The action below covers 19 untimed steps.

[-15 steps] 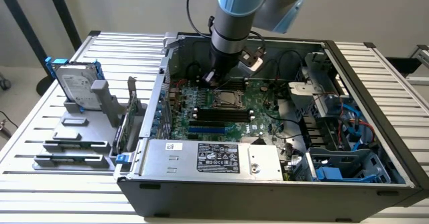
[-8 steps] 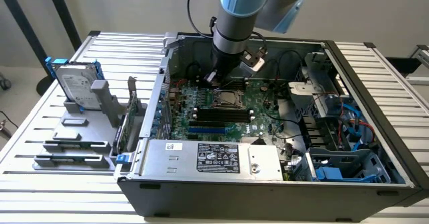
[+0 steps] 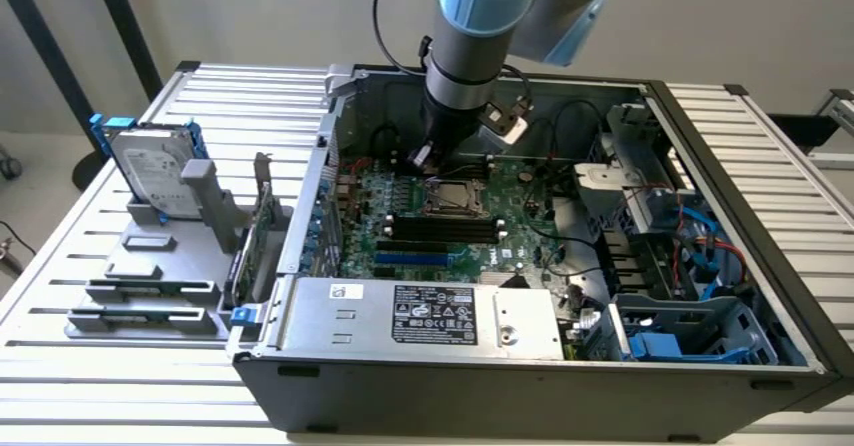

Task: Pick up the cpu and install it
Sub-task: 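Install the first cpu locking lever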

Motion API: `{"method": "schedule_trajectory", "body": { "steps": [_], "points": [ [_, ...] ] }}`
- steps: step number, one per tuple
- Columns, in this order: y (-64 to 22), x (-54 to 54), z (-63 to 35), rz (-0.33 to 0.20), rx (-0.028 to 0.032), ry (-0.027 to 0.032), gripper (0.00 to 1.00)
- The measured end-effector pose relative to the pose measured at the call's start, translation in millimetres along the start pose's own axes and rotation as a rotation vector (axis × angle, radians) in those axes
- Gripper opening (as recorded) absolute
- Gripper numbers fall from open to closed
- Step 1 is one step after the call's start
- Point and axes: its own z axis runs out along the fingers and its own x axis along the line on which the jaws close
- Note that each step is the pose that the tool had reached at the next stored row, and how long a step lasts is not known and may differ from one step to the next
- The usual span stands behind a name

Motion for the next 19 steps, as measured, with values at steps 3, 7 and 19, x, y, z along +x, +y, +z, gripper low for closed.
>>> {"method": "schedule_trajectory", "body": {
  "steps": [3,7,19],
  "points": [
    [0.9,0.2,1.0,-0.002,-0.0018,-0.0039,0.11],
    [2.9,1.3,2.1,-0.005,-0.0040,-0.0079,0.11],
    [1.2,4.5,5.3,-0.005,-0.0071,-0.0120,0.11]
  ]
}}
